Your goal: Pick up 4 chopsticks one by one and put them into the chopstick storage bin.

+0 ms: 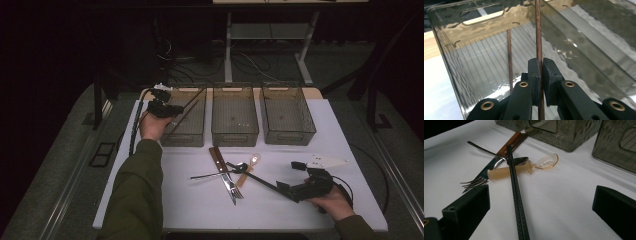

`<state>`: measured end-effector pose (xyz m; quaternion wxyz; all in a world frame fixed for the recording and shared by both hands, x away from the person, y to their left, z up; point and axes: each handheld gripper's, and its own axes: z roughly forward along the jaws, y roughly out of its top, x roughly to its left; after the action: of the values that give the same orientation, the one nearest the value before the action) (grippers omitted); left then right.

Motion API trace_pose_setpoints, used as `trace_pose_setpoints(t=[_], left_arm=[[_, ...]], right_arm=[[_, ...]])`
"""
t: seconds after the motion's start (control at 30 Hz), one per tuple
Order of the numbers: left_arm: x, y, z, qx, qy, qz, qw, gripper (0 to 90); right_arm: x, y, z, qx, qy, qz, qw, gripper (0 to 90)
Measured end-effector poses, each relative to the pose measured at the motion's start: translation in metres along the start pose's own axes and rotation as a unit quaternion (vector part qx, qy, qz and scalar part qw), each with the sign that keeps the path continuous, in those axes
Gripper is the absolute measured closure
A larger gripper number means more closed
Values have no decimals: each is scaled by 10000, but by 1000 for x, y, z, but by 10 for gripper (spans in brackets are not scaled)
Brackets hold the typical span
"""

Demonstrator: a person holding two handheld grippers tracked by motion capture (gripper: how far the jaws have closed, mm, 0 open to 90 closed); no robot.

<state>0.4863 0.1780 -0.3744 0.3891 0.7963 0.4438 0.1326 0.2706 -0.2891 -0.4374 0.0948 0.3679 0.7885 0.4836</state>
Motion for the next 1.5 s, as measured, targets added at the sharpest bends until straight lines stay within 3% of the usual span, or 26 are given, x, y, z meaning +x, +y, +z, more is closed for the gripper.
trace_pose_setpoints(t=[0.1, 0.27, 0.37, 0.6, 0.67, 0.97, 1.13, 1.43, 1.5], left_arm=[[5, -2, 5, 16, 46, -164, 9999, 847], [9, -5, 11, 192, 165, -270, 9993, 846], [10, -5, 10, 145, 221, -336, 9991, 816], [5, -5, 8, 165, 229, -186, 9994, 693], [2, -3, 4, 140, 213, -55, 9997, 661], [-21, -2, -16, -217, -193, 159, 9995, 509], [-37, -7, -27, -294, -414, 447, 9977, 437], [-66, -36, -43, -527, -827, 664, 9930, 337], [-71, -45, -46, -497, -829, 755, 9925, 304]], right_arm=[[0, 0, -1, 26, -16, 19, 10000, 11], [0, -1, -3, 24, -52, 11, 10000, 11], [0, -2, -4, 13, -57, 16, 10000, 11], [1, -2, -4, 19, -66, 10, 10000, 11], [1, -2, -4, 25, -67, 13, 10000, 11], [0, -2, -4, 39, -79, 8, 10000, 11], [-1, -2, -4, 94, -80, 5, 9999, 11], [1, 2, -5, 267, 24, -21, 9996, 11], [2, 2, -5, 284, 22, -40, 9996, 11]])
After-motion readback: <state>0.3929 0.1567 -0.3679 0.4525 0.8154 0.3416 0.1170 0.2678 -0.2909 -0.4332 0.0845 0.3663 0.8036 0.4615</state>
